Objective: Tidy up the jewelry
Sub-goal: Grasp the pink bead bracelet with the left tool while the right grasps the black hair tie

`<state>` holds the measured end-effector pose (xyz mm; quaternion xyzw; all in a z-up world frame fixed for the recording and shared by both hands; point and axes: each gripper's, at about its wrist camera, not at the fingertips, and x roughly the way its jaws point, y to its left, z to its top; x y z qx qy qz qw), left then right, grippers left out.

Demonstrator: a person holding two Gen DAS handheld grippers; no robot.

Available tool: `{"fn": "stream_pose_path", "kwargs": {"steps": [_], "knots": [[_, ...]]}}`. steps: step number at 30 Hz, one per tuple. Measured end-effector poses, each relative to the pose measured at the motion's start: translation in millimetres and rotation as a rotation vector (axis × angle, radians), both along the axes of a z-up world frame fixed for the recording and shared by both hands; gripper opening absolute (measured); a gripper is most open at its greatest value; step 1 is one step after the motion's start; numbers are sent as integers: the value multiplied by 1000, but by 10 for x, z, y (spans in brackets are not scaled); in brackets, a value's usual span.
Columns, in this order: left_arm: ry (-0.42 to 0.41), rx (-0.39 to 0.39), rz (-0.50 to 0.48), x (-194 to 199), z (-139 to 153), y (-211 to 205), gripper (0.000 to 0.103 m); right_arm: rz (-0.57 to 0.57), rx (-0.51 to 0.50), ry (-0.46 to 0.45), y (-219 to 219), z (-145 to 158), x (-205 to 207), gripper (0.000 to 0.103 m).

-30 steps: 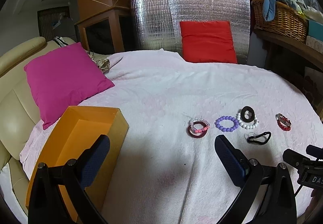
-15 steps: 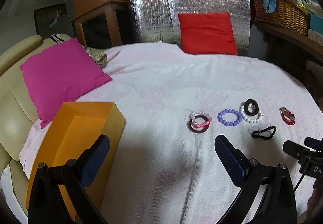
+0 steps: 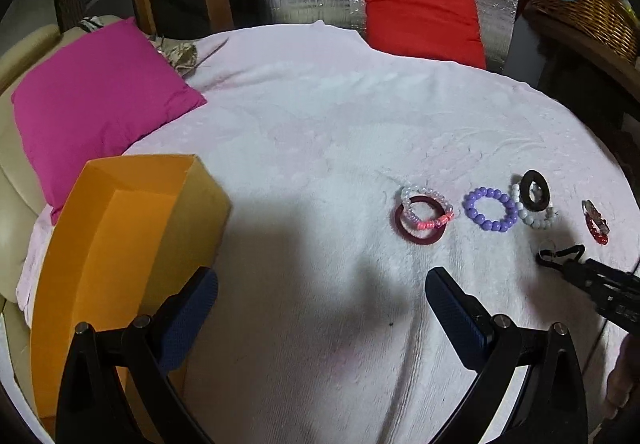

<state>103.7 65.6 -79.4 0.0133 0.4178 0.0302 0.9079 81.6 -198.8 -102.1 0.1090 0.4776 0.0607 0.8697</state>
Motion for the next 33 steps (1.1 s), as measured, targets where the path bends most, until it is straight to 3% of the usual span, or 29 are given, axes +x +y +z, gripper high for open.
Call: {"fn": "stream_pose_path", "kwargs": {"steps": [2, 6, 8, 14, 19, 22, 24, 25, 28, 29, 31, 32, 33], "knots": [[-7, 16, -16, 33, -8, -40, 103, -18, -4, -6, -4, -32, 40, 56], [-7, -13, -54, 139, -43, -111, 103, -22, 26, -9, -29, -27, 63, 20], [-7, -37, -70, 198, -57, -149, 103, -27, 24, -16, -43, -20, 39, 14], [-16, -120, -117, 436, -115, -291, 102, -44, 65, -46, -142, 62, -51, 14], [27, -132, -160, 640, -273, -471, 90, -59, 100, -35, -231, 56, -95, 14], [61, -161, -177, 705, -349, -511, 69, -61, 108, -29, -263, 58, -103, 14], [80, -186, -191, 736, -388, -537, 49, -66, 119, -26, -295, 59, -103, 14], [80, -183, -195, 739, -389, -545, 47, -70, 124, -28, -309, 64, -99, 14], [60, -200, -232, 690, -338, -567, 27, -77, 154, -22, -368, 70, -95, 15], [56, -213, -242, 675, -321, -560, 20, -77, 160, -21, -373, 70, -89, 20], [50, -225, -261, 651, -299, -540, 13, -78, 181, -20, -364, 68, -63, 48], [47, -222, -270, 624, -295, -537, 9, -83, 193, -26, -365, 70, -67, 73], [48, -217, -277, 607, -296, -530, 9, -89, 203, -49, -364, 86, -79, 75]]}}
